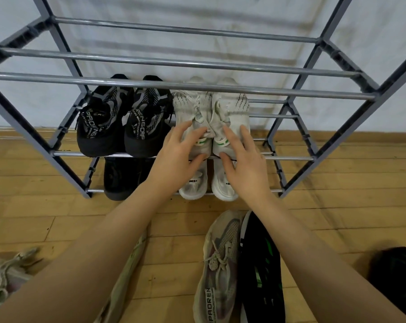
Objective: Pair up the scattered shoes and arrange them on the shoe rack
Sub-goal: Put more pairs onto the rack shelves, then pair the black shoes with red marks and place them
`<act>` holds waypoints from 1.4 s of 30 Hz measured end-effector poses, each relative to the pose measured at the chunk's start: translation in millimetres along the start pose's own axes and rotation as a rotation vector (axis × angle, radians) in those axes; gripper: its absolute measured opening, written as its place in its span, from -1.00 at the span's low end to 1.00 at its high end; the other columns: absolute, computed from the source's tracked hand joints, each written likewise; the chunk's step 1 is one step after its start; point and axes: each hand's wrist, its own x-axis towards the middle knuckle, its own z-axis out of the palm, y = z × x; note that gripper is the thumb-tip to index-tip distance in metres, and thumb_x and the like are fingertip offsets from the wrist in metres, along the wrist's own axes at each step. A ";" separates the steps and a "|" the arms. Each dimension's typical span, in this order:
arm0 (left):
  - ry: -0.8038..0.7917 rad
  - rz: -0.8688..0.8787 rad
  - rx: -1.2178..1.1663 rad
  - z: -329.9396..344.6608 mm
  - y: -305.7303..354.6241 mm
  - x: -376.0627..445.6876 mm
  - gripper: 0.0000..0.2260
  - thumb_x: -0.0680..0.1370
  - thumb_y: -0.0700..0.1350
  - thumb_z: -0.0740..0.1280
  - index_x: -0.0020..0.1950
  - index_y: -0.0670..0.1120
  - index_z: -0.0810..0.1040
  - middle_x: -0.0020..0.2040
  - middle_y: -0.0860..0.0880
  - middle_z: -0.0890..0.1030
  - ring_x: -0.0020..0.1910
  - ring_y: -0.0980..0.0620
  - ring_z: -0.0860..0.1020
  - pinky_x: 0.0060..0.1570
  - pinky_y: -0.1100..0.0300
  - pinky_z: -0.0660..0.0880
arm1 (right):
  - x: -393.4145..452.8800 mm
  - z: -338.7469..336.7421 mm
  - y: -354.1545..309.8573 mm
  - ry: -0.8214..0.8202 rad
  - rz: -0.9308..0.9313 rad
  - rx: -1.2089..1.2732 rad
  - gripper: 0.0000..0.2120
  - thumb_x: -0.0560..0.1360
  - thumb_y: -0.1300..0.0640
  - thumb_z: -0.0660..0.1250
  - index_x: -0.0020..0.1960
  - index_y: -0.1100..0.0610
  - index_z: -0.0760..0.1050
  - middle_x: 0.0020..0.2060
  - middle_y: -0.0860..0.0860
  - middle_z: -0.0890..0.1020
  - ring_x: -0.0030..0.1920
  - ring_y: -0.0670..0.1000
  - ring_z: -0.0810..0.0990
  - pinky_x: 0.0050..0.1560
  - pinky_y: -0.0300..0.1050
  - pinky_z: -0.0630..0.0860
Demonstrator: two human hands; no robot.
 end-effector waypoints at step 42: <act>-0.667 0.271 0.022 237.7 232.1 -101.6 -0.62 0.62 0.04 0.03 0.40 -0.02 0.34 0.36 -0.03 0.40 0.35 -0.09 0.28 0.26 0.01 0.16 | -301.3 -108.9 205.1 -0.013 1.063 -0.210 -0.52 0.59 -0.13 0.07 0.48 -0.10 0.12 0.51 0.06 0.10 0.45 0.22 0.11 0.43 0.19 0.05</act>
